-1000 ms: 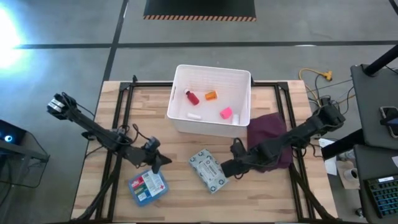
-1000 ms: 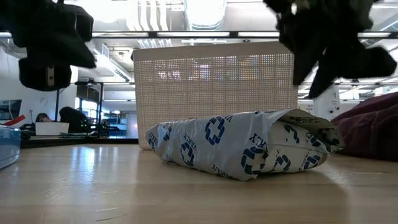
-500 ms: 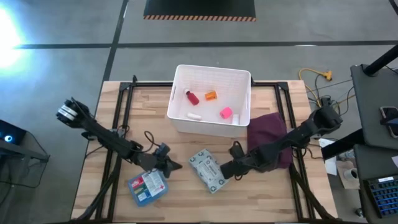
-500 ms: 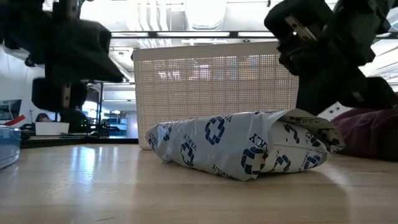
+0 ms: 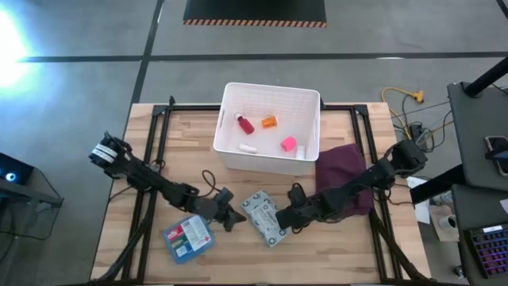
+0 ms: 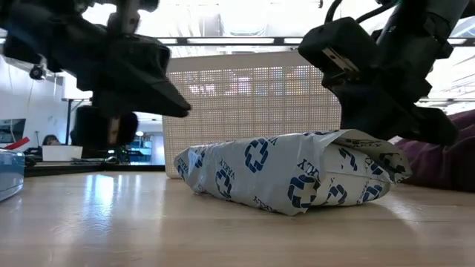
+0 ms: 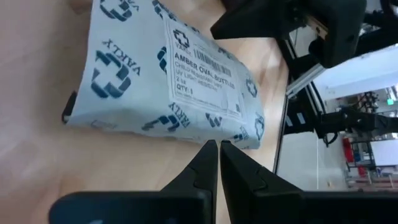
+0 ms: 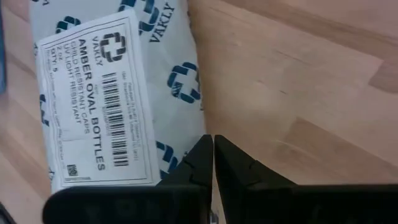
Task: Pick & place medical supplies in basket/bin
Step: Put the white mailer bag into the white container
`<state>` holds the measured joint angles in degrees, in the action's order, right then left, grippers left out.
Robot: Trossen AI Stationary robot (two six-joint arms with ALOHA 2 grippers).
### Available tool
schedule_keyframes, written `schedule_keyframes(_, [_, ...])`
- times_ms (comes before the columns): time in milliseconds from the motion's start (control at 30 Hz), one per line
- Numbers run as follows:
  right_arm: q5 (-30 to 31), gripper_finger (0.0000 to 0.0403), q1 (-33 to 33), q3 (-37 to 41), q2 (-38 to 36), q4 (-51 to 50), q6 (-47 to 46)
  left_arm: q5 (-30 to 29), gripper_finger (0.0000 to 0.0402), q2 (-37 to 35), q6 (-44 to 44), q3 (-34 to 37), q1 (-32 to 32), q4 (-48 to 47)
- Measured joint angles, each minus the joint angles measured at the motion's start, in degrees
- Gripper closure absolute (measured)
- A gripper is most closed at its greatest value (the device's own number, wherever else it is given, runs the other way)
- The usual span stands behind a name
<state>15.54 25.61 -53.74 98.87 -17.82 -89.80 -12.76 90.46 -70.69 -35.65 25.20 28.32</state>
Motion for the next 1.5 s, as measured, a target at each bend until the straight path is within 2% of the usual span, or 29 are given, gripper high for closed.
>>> schedule_keyframes(167, [2.6, 0.0394, 0.3, 0.0, 0.0, -0.2, -0.1, 0.9, 0.0401, 0.7, 0.1, -0.1, -1.5, -0.3])
schedule_keyframes(733, [2.6, 0.0394, 0.3, -0.3, 2.5, 1.0, 5.8, -0.3, 0.0401, 0.3, -2.5, 0.0, -1.1, -6.8])
schedule_keyframes(1500, [2.6, 0.0394, -2.9, -0.3, 2.5, 1.2, 6.3, -0.9, 0.0401, -1.0, -2.5, 1.8, -0.4, -6.7])
